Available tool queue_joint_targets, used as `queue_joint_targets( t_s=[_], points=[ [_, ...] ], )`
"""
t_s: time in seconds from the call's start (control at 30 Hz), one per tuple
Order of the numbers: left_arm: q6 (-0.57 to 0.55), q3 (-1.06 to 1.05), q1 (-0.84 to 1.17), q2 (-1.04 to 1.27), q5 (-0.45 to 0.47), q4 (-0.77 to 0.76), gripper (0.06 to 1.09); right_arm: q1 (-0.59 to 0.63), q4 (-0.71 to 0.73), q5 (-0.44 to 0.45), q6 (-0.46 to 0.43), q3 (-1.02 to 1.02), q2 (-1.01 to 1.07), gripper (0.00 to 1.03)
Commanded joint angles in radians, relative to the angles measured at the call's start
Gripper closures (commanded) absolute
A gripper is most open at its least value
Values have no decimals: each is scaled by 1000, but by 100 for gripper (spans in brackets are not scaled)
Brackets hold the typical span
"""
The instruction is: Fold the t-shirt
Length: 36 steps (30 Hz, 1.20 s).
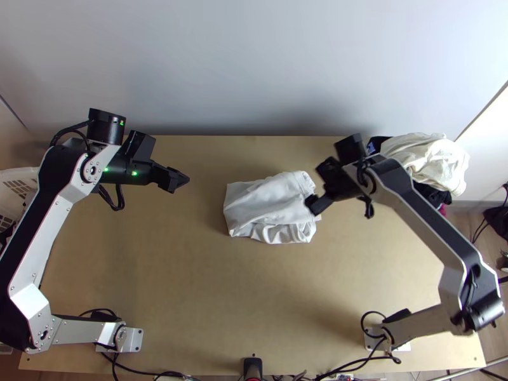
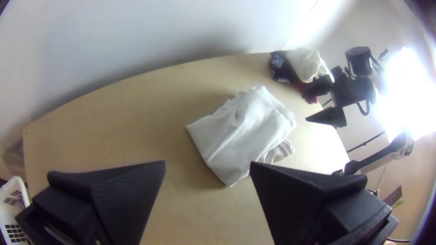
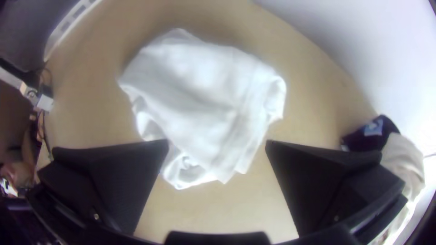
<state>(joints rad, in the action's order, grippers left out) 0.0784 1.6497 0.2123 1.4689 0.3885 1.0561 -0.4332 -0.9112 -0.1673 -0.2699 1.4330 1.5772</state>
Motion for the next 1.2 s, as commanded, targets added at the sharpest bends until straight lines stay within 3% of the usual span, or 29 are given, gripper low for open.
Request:
queue_joint_targets(
  t_s=[0.0, 0.23, 0.5, 0.87, 1.17],
  points=[
    [-5, 5, -1, -15, 0, 12, 18, -245, 17, 61, -81, -3, -69, 3],
    [-9, -27, -24, -68, -5, 31, 18, -455, 356, 236, -325, -299, -152, 3],
    [-9, -97, -68, -151, -7, 44, 18, -521, 509, 239, -361, -437, -149, 3],
    [-9, -113, -108, -194, -8, 70, 18, -487, 828, 276, -535, -614, -77, 3],
    [-9, -119, -110, -185, -8, 68, 18, -467, 974, 310, -557, -654, 23, 3]
  ],
)
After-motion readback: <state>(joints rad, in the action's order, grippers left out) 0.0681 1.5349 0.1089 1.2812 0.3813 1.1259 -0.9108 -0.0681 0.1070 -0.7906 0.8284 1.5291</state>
